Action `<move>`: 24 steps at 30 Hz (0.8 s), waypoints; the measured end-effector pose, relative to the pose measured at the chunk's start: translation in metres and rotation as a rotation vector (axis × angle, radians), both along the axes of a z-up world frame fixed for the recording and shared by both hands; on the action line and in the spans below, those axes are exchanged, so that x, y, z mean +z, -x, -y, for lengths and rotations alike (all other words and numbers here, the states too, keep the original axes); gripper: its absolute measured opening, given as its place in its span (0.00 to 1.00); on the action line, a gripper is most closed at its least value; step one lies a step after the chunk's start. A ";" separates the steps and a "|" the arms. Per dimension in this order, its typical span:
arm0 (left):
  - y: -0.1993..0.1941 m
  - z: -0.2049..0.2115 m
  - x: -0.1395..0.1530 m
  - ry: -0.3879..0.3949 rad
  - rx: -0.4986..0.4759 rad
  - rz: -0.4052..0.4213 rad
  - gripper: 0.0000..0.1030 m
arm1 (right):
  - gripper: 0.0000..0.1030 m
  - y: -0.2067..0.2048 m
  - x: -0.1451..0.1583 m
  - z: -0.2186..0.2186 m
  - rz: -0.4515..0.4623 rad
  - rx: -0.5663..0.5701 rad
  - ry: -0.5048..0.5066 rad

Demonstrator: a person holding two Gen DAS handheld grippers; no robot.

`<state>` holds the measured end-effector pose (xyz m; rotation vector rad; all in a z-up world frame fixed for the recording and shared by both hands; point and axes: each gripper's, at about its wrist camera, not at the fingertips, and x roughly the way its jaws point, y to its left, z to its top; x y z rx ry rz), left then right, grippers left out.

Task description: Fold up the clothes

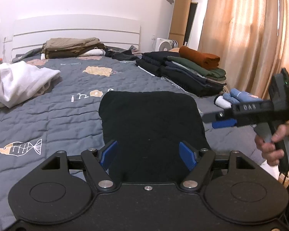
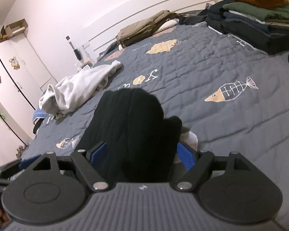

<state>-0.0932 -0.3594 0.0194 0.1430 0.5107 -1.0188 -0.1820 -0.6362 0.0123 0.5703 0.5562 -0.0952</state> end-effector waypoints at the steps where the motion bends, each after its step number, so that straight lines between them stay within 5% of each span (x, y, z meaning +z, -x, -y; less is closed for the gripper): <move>1: 0.002 0.001 0.000 -0.002 0.004 0.003 0.68 | 0.77 -0.002 0.000 0.005 0.005 -0.005 -0.015; 20: 0.044 0.017 0.002 -0.003 0.133 0.000 0.69 | 0.75 -0.073 -0.017 0.035 -0.063 0.087 -0.230; 22: 0.050 0.017 0.001 -0.006 0.141 -0.001 0.69 | 0.63 -0.077 -0.018 0.030 -0.071 0.092 -0.223; 23: 0.053 0.017 0.000 -0.009 0.148 0.001 0.69 | 0.43 -0.077 -0.020 0.030 -0.072 0.086 -0.235; 24: 0.056 0.016 0.000 -0.007 0.155 -0.001 0.69 | 0.35 -0.078 -0.022 0.030 -0.072 0.079 -0.248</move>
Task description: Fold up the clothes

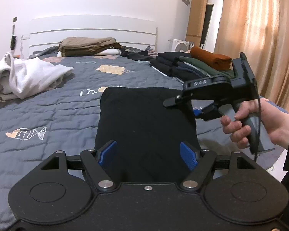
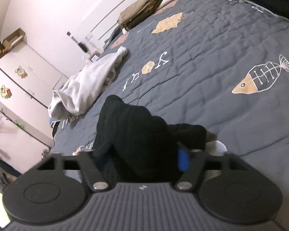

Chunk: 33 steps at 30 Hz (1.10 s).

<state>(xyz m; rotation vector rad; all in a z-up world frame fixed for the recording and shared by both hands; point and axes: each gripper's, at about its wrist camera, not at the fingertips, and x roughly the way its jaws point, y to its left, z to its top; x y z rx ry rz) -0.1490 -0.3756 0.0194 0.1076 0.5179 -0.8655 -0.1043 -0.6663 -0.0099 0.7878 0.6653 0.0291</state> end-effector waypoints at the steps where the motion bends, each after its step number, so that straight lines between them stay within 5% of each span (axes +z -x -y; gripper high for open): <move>1: 0.002 -0.002 0.000 0.004 0.008 -0.003 0.69 | 0.33 0.000 -0.002 0.002 -0.008 -0.013 -0.026; 4: 0.009 -0.008 -0.002 0.014 0.031 -0.012 0.69 | 0.29 0.005 0.004 0.010 0.018 -0.042 -0.057; 9: 0.018 -0.010 -0.015 -0.014 0.019 -0.045 0.69 | 0.29 0.000 0.004 0.009 0.024 -0.036 0.066; 12: 0.025 -0.009 -0.030 0.037 -0.009 -0.122 0.69 | 0.30 -0.006 -0.003 0.008 -0.001 -0.023 0.117; 17: 0.031 -0.001 -0.050 0.130 0.001 -0.230 0.69 | 0.39 -0.011 -0.009 0.002 -0.006 -0.008 0.199; 20: 0.030 0.015 -0.065 0.067 -0.003 -0.281 0.68 | 0.47 -0.010 -0.009 0.002 -0.019 -0.019 0.207; 30: 0.030 0.025 -0.085 0.070 -0.063 -0.353 0.68 | 0.52 0.039 0.035 -0.002 -0.070 -0.026 0.274; 33: 0.031 0.031 -0.084 0.063 -0.073 -0.354 0.68 | 0.52 0.059 0.049 -0.010 -0.023 -0.025 0.282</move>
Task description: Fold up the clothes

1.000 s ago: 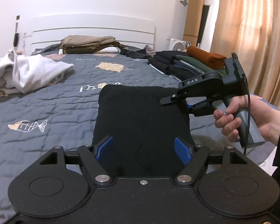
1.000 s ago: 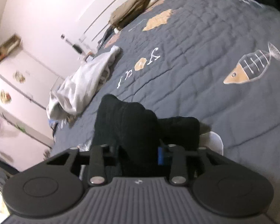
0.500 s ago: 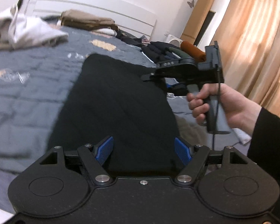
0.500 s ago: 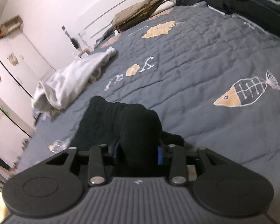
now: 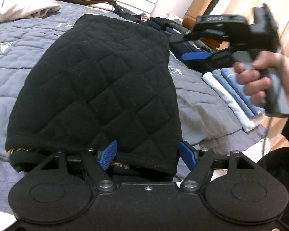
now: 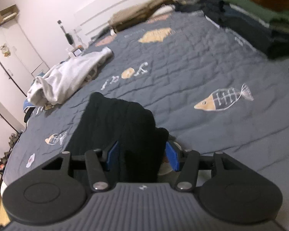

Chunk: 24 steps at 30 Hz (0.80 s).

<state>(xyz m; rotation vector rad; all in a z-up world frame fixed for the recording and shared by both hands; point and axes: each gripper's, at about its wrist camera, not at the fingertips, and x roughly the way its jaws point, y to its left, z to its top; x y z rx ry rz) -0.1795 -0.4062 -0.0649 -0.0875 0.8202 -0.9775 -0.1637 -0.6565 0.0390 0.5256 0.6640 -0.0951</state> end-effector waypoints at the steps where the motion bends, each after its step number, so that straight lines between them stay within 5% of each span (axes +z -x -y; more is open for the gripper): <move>1: 0.001 0.001 0.000 -0.002 -0.005 0.003 0.68 | 0.52 0.006 0.004 -0.002 0.021 0.002 -0.005; 5: 0.006 0.006 0.000 -0.012 -0.020 0.019 0.68 | 0.55 0.017 -0.002 -0.013 0.145 0.110 -0.185; 9: 0.011 0.003 0.002 -0.022 -0.024 0.032 0.68 | 0.56 -0.001 -0.027 -0.029 0.146 0.181 -0.296; 17: 0.010 -0.022 0.023 0.015 0.010 0.065 0.69 | 0.56 -0.035 -0.062 -0.009 0.053 0.183 -0.370; 24: -0.020 -0.066 0.054 0.143 0.165 0.068 0.69 | 0.55 -0.032 -0.067 -0.011 0.030 0.215 -0.367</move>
